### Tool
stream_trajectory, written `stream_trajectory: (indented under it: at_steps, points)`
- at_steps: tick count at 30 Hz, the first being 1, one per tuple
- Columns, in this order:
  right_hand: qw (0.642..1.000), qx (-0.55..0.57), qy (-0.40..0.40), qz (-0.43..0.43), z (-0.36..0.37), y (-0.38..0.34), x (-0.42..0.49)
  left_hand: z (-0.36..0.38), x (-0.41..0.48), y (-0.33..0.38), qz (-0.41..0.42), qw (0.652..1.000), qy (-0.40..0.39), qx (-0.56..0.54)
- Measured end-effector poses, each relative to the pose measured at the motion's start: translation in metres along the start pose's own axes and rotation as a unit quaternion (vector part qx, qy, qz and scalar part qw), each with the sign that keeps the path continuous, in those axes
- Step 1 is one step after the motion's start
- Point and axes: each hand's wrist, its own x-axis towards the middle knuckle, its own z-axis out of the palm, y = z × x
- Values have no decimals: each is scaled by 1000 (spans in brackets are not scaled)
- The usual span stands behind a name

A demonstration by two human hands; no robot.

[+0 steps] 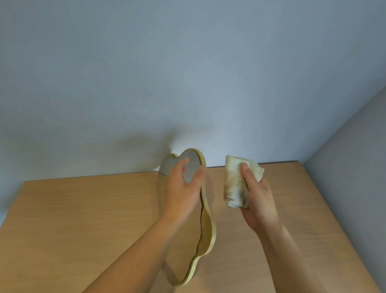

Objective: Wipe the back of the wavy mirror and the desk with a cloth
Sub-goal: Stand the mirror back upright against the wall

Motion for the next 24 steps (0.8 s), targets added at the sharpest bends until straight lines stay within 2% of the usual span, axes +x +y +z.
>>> stream_trajectory:
  at_steps: [2, 5, 7, 11, 16, 24]
  points:
    - [1000, 12, -14, -15, 23, -18, -13, -12, -5, 19, -6, 996, -39, -74]
    - [999, 18, -43, -9, 67, -31, -29, -37, -12, 39, -32, 971, -142, -188]
    - [998, 5, -55, 1, 99, -32, -37, -59, -12, 45, -46, 957, -161, -236]
    - [997, -52, -51, 18, 157, -17, -47, -113, -6, 33, -42, 968, -97, -228]
    - [989, -107, -86, 55, 230, 20, -51, -200, 10, 5, -53, 982, -27, -179]
    - [958, -193, -151, 153, 377, 115, -19, -363, 70, -63, -100, 981, 41, -160]
